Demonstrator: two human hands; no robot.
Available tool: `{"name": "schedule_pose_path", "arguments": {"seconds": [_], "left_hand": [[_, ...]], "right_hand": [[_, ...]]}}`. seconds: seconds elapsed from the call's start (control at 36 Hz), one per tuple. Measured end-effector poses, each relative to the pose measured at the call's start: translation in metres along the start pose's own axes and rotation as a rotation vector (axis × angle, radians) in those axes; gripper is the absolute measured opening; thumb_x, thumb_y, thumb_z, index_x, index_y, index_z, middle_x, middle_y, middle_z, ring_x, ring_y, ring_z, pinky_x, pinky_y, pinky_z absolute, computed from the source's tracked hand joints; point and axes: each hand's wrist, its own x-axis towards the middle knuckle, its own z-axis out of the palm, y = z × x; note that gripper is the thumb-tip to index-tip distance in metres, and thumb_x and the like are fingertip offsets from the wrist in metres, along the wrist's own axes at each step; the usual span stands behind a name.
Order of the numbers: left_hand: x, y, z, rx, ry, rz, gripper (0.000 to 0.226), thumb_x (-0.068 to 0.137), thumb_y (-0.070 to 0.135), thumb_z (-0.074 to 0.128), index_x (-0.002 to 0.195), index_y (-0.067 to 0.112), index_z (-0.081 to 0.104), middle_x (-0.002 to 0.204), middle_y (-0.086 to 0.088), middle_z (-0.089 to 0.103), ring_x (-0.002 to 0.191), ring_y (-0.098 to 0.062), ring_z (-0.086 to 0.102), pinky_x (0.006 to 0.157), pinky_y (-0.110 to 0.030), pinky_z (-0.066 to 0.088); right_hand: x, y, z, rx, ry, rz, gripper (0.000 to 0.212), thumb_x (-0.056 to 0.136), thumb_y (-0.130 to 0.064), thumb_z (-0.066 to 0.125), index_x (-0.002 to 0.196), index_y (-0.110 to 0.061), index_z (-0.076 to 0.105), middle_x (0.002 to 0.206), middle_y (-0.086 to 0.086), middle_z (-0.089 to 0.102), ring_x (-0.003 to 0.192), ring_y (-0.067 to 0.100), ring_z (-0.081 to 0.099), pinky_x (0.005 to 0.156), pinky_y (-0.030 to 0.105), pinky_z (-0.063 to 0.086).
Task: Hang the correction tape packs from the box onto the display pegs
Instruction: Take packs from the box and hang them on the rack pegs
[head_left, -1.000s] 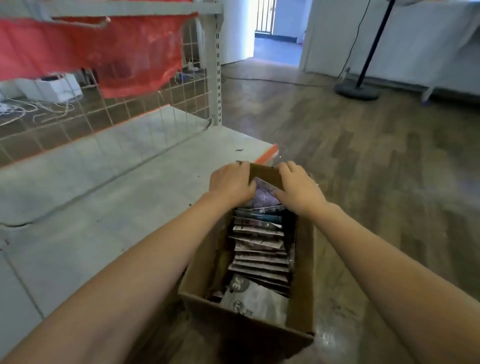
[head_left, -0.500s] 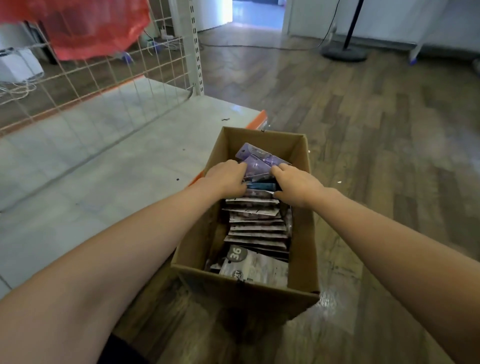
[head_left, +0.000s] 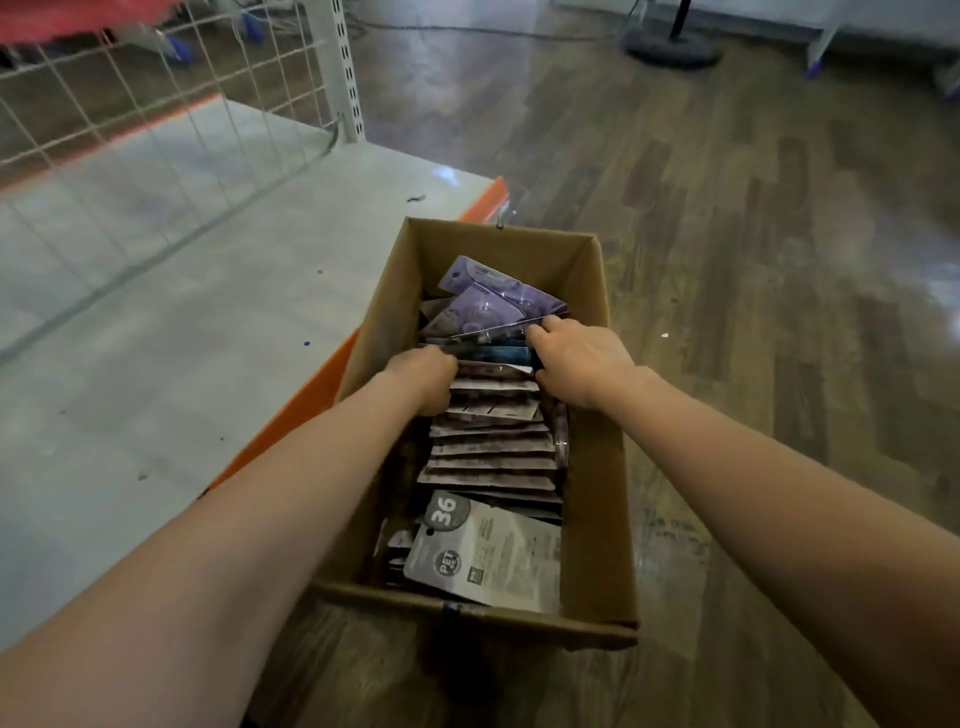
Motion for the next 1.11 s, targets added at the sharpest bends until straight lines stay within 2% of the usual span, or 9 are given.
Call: {"name": "schedule_pose_path", "arguments": {"seconds": [0.19,0.33,0.61,0.69,0.75,0.86,0.92,0.97,1.11], "left_hand": [[0.014,-0.003,0.017,0.061,-0.073,0.008,0.035,0.093,0.027,0.056,0.125,0.014,0.054,0.127,-0.009,0.055,0.115,-0.025,0.056,0.089,-0.034,0.047],[0.019,0.005,0.019,0.131,-0.067,-0.042,0.027,0.097,0.015,0.05,0.124,0.014,0.056,0.125,-0.008,0.058,0.113,-0.025,0.058,0.087,-0.034,0.05],[0.015,0.014,0.003,0.206,0.296,0.046,0.026,0.098,0.02,0.048,0.122,0.013,0.057,0.125,-0.006,0.058,0.116,-0.024,0.054,0.079,-0.033,0.047],[0.012,0.014,-0.016,0.059,0.497,0.112,0.025,0.096,0.023,0.048,0.116,0.01,0.056,0.121,-0.008,0.056,0.112,-0.023,0.05,0.078,-0.032,0.043],[0.007,0.015,-0.031,-0.138,0.599,0.16,0.01,0.094,0.02,0.049,0.096,0.012,0.054,0.105,-0.008,0.057,0.101,-0.025,0.052,0.076,-0.033,0.039],[-0.007,0.017,-0.06,-0.548,0.618,0.232,0.008,0.093,0.015,0.054,0.086,0.011,0.056,0.085,-0.005,0.061,0.085,-0.023,0.059,0.073,-0.037,0.049],[-0.018,0.021,-0.073,-0.686,0.654,0.269,0.006,0.092,0.013,0.056,0.089,0.012,0.061,0.088,-0.002,0.066,0.085,-0.013,0.061,0.076,-0.023,0.051],[-0.028,0.025,-0.084,-0.803,0.684,0.275,0.007,0.091,0.012,0.059,0.086,0.014,0.062,0.082,0.007,0.063,0.079,0.0,0.058,0.069,-0.007,0.047],[-0.036,0.026,-0.09,-0.904,0.734,0.216,0.007,0.09,0.012,0.062,0.084,0.008,0.062,0.071,0.017,0.055,0.067,0.009,0.053,0.06,-0.002,0.038]], "right_hand": [[0.004,0.004,0.004,-0.005,0.025,-0.004,0.039,0.096,-0.02,0.05,0.134,-0.013,0.044,0.132,0.007,0.052,0.116,0.025,0.053,0.081,0.036,0.045],[0.002,0.004,0.005,0.016,0.036,-0.028,0.039,0.096,-0.02,0.051,0.133,-0.014,0.045,0.131,0.007,0.052,0.115,0.024,0.054,0.08,0.035,0.045],[-0.005,0.012,0.006,0.035,0.042,-0.012,0.033,0.096,-0.02,0.048,0.128,-0.014,0.05,0.126,0.006,0.054,0.113,0.025,0.055,0.073,0.033,0.038],[-0.008,0.013,0.002,0.12,0.035,0.027,0.035,0.096,-0.022,0.049,0.129,-0.012,0.049,0.129,0.007,0.052,0.118,0.026,0.052,0.083,0.036,0.044],[-0.008,0.012,-0.001,0.231,0.051,0.049,0.038,0.094,-0.021,0.052,0.13,-0.01,0.047,0.13,0.009,0.05,0.119,0.028,0.051,0.089,0.038,0.044],[-0.007,0.01,-0.008,0.488,0.128,0.123,0.055,0.089,-0.021,0.063,0.137,-0.009,0.039,0.137,0.012,0.047,0.123,0.029,0.048,0.098,0.039,0.043],[-0.007,0.01,-0.014,0.646,0.125,0.169,0.064,0.087,-0.025,0.067,0.141,-0.01,0.036,0.138,0.01,0.05,0.123,0.027,0.05,0.097,0.037,0.043],[-0.008,0.01,-0.021,0.774,0.09,0.199,0.058,0.085,-0.029,0.07,0.134,-0.014,0.044,0.127,0.007,0.058,0.114,0.024,0.055,0.093,0.036,0.046],[-0.017,0.006,-0.037,0.888,0.05,0.184,0.032,0.086,-0.027,0.07,0.111,-0.008,0.064,0.107,0.01,0.068,0.101,0.027,0.062,0.091,0.043,0.05]]}}
